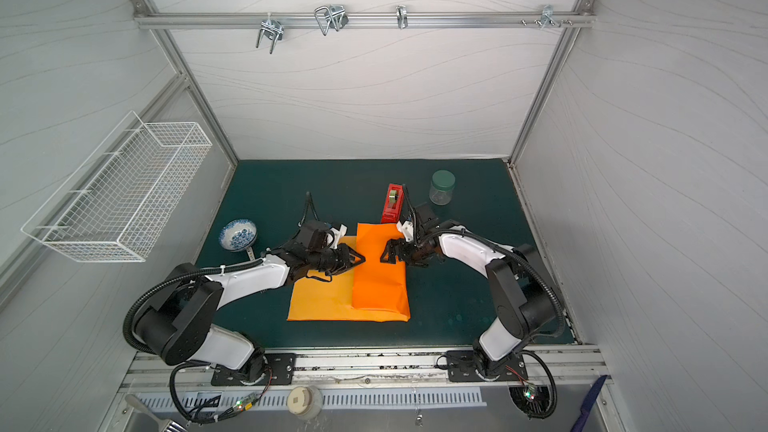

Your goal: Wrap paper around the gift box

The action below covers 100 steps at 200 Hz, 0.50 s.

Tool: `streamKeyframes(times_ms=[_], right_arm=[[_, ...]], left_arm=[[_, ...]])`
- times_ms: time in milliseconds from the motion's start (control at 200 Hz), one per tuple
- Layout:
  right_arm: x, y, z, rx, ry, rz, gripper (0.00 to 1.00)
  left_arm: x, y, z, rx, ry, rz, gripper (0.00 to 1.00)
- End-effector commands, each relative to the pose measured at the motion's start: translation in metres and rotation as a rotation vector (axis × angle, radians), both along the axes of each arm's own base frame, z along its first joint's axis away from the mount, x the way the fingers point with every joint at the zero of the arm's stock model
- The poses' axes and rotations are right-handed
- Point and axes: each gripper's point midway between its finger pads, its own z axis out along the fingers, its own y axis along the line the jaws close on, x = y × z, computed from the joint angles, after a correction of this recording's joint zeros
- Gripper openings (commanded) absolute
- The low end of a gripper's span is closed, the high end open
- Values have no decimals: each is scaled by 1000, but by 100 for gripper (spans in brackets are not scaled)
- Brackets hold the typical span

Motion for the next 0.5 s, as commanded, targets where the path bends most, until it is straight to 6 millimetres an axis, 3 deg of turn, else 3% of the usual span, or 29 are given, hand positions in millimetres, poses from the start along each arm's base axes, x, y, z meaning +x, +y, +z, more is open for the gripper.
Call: streamKeyframes(times_ms=[0,275,360,495], right_arm=[[-7,0,3,-8,3,22,92],[-12,1,-13,-90,1,47,92],[-13,1,-19,-110,-2,50,91],[-16,5,-24,-133,-11,58,91]], left_arm=[[-18,15,-27,75,101,14,14],[-18,19,-27,63,105,19,17],[-18,18,-20,45,93,22,26],[-16,17,-9,25,74,32,48]])
